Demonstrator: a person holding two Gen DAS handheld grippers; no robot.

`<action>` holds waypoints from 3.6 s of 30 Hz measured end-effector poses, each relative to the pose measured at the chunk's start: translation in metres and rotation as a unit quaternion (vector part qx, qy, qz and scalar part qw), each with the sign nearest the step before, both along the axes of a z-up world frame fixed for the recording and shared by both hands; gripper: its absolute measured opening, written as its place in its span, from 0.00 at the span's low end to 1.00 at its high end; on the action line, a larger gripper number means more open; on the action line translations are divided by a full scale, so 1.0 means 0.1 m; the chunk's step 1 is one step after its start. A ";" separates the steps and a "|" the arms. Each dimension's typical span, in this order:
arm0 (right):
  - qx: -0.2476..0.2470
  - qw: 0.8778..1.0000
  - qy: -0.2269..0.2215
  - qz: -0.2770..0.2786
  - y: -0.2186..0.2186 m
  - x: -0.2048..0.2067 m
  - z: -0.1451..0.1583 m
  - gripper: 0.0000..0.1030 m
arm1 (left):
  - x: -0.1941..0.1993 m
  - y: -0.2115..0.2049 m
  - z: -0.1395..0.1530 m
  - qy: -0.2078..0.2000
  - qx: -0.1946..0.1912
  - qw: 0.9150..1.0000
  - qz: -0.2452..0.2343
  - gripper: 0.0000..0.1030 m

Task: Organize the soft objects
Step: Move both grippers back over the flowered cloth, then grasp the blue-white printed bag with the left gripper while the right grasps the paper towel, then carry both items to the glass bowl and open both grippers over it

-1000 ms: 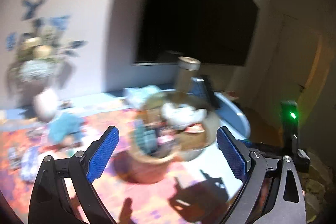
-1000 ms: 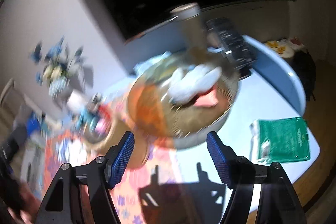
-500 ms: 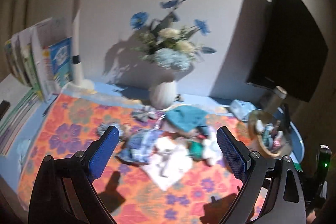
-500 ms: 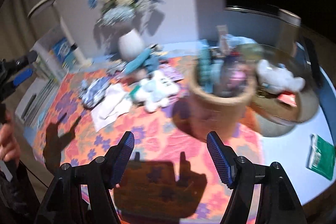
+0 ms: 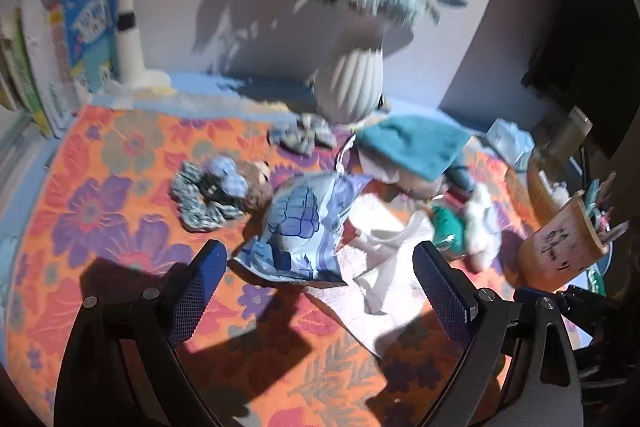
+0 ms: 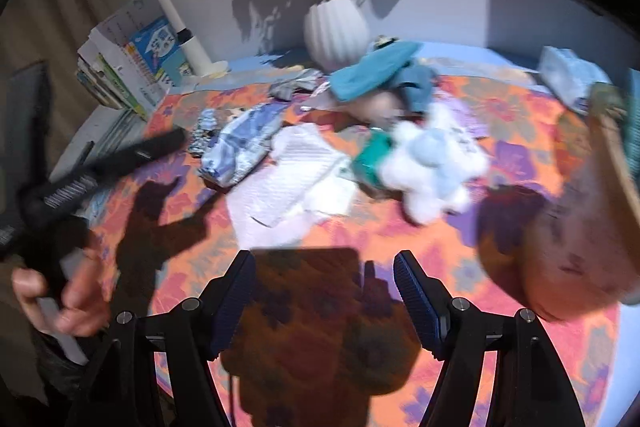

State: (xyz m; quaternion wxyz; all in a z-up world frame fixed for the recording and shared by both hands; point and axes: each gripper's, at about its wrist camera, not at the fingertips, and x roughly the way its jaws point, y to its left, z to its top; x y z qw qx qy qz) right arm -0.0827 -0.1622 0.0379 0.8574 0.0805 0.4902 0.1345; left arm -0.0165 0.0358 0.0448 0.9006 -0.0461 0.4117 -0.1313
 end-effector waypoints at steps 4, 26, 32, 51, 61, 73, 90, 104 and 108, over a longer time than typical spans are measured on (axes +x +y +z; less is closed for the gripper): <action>0.006 1.000 -0.002 0.018 0.20 0.23 -0.11 0.68 | 0.18 -0.04 -0.19 0.012 0.013 1.000 0.008 0.91; -0.115 0.991 -0.030 0.068 0.74 0.86 -0.59 0.67 | 0.50 0.14 -0.57 0.033 -0.061 0.997 0.017 0.65; -0.114 0.991 -0.047 0.058 0.71 0.81 -0.56 0.09 | 0.38 0.15 -0.48 -0.007 -0.061 0.998 0.020 0.62; -0.028 0.995 -0.038 0.087 0.52 0.27 -0.34 0.89 | 0.34 0.27 -0.45 -0.027 -0.084 0.995 0.042 0.61; -0.060 0.985 -0.006 0.159 0.93 0.50 -0.57 0.91 | 0.35 0.30 -0.46 -0.022 -0.093 0.994 0.044 0.61; -0.114 0.983 -0.046 0.137 1.02 0.44 -0.59 0.13 | 0.34 0.26 -0.45 -0.029 -0.083 0.996 0.036 0.61; -0.073 0.995 -0.061 -0.024 -0.25 -0.43 0.15 0.10 | -0.45 -0.28 -0.02 -0.054 -0.149 0.985 -0.075 0.61; -0.070 0.987 -0.028 -0.144 -1.28 -1.26 0.40 0.10 | -1.27 -1.25 0.39 -0.073 -0.151 0.963 -0.212 0.61; -0.063 0.978 -0.037 -0.194 -1.69 -1.49 0.53 0.10 | -1.48 -1.61 0.52 -0.081 -0.149 0.951 -0.260 0.61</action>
